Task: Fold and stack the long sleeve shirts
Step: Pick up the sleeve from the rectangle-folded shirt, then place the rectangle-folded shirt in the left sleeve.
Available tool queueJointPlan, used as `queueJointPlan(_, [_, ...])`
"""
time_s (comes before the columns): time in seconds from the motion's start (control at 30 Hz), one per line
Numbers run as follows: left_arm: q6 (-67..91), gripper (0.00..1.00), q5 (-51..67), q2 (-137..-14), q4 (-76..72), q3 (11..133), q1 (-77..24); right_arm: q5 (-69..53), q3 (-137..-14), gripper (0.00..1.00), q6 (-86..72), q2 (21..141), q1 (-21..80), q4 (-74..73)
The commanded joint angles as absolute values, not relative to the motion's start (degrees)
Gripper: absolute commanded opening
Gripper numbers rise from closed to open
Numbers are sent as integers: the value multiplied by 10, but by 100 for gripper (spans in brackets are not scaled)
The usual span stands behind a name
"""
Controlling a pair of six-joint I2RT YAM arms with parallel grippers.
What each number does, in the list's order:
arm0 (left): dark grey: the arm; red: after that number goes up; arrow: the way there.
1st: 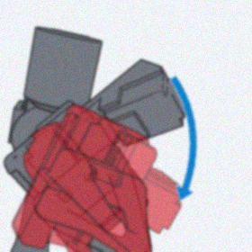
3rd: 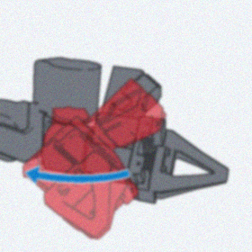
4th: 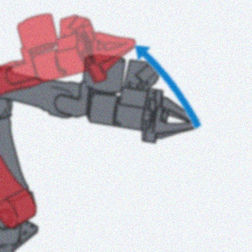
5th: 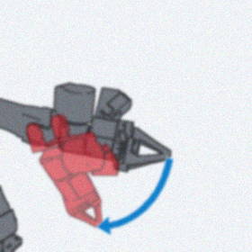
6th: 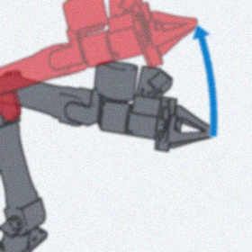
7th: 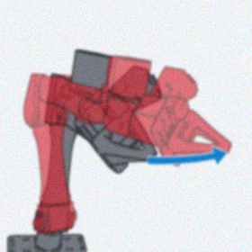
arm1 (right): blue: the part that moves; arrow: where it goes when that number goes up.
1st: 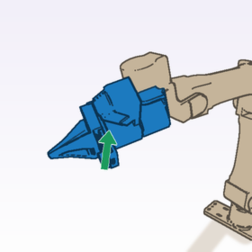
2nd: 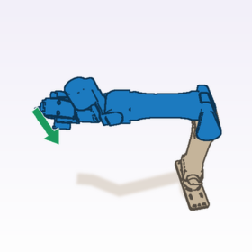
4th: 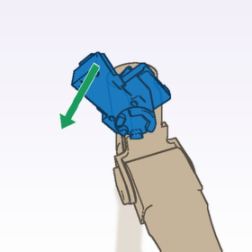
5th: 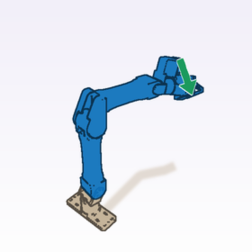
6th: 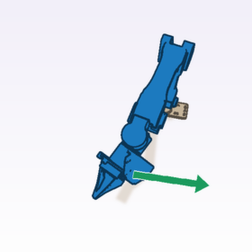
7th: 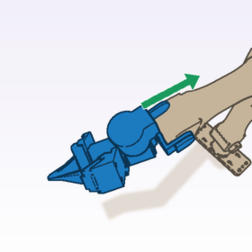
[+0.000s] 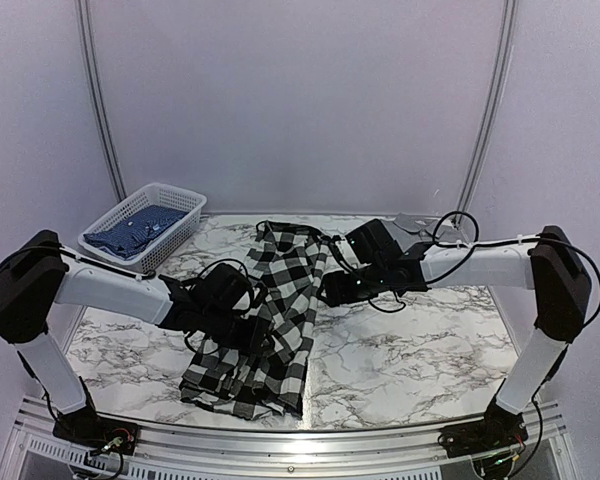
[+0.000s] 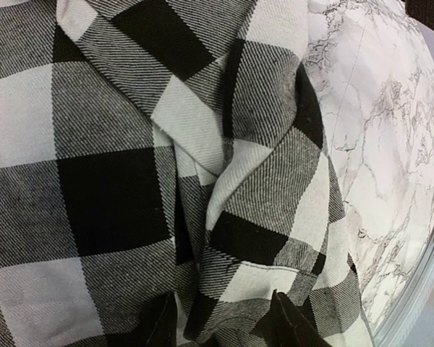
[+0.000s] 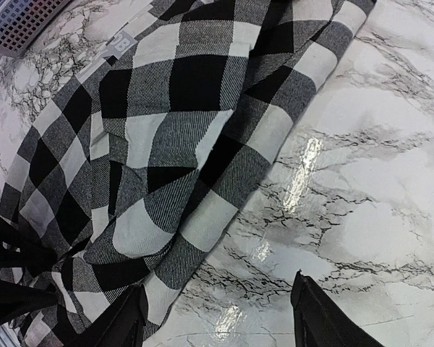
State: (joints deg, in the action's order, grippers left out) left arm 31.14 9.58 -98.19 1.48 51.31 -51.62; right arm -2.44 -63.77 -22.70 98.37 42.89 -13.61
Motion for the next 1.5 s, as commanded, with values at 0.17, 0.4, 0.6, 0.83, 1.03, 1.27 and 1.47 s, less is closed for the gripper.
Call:
queueJointPlan(0.17, [325, 30, 94, -983, -13, 534, -526, -21, -632, 64, -235, 965, 423, -121])
queueJointPlan(0.4, [312, 0, 53, -935, 33, 548, -526, -20, -631, 64, -234, 962, 420, -122])
queueJointPlan(0.6, [253, 0, -71, -884, 128, 598, -522, -18, -638, 63, -234, 962, 417, -121])
queueJointPlan(0.83, [65, 0, -248, -862, 231, 741, -498, -19, -650, 63, -235, 963, 415, -120])
queueJointPlan(1.03, [-115, 0, -304, -880, 230, 858, -459, -24, -658, 63, -240, 963, 409, -120])
queueJointPlan(1.27, [-225, 0, -171, -900, 265, 908, -461, -24, -670, 63, -240, 965, 403, -124])
queueJointPlan(1.47, [-186, 0, -95, -905, 319, 863, -487, -23, -670, 63, -240, 967, 399, -127])
